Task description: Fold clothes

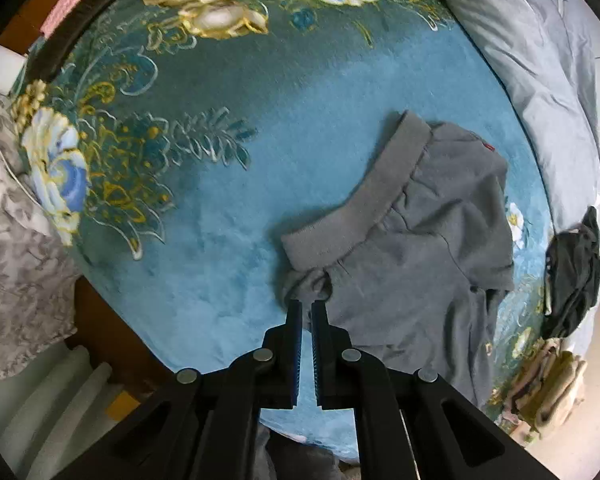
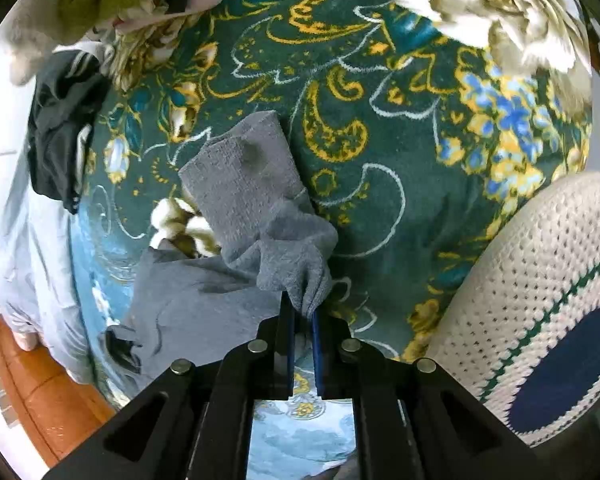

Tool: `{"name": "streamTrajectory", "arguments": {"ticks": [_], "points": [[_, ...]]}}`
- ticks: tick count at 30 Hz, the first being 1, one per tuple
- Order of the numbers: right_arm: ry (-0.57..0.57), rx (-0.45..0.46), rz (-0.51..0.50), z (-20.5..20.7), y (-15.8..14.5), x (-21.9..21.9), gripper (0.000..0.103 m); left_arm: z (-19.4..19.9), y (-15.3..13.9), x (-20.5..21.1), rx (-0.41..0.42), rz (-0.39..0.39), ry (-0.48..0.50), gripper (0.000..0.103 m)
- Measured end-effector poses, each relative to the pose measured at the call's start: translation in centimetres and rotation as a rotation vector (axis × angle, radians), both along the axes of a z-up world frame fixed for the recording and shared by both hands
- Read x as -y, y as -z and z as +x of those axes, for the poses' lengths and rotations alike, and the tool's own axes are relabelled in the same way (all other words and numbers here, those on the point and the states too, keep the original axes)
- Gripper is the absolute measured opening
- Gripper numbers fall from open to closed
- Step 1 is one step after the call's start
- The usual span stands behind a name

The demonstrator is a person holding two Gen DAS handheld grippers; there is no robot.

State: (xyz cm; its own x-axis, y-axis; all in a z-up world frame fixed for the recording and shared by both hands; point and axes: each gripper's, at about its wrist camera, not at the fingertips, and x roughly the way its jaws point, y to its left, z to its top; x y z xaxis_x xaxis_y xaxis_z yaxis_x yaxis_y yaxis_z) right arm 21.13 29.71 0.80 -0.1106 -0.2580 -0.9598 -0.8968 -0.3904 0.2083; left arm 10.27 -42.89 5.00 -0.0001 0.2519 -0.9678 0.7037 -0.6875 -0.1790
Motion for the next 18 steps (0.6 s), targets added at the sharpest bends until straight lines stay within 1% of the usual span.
{"name": "streamTrajectory", "arguments": {"ticks": [3, 4, 5, 6, 7, 9, 14, 15, 18], "points": [[-0.041, 0.030, -0.004, -0.8, 0.4, 0.3, 0.009, 0.3, 0.6, -0.5, 0.008, 0.015, -0.022, 0.008], [-0.057, 0.016, -0.008, -1.2, 0.4, 0.4, 0.016, 0.7, 1.2, -0.6, 0.016, 0.021, -0.035, 0.009], [-0.072, -0.004, -0.013, -1.6, 0.3, 0.4, 0.024, 1.2, 1.9, -0.8, 0.027, 0.028, -0.051, 0.011], [-0.088, -0.017, -0.015, -2.0, 0.3, 0.3, 0.047, 1.7, 2.4, -0.9, 0.037, 0.029, -0.063, 0.013], [-0.100, -0.023, -0.015, -2.5, 0.3, 0.1, 0.057, 2.1, 2.9, -1.0, 0.052, 0.026, -0.074, 0.015], [-0.126, -0.023, -0.013, -3.4, 0.5, -0.3, 0.057, 3.0, 4.1, -1.1, 0.081, 0.023, -0.095, 0.027], [-0.187, 0.074, 0.054, -5.7, 2.4, -1.6, 0.057, 5.3, 6.2, -1.8, 0.130, 0.026, -0.151, 0.038], [-0.190, 0.084, 0.064, -5.9, 2.7, -1.7, 0.057, 5.7, 6.4, -1.8, 0.134, 0.028, -0.160, 0.043], [-0.223, 0.115, 0.092, -7.1, 3.5, -2.2, 0.057, 6.3, 6.9, -1.8, 0.124, 0.031, -0.184, 0.053]]}}
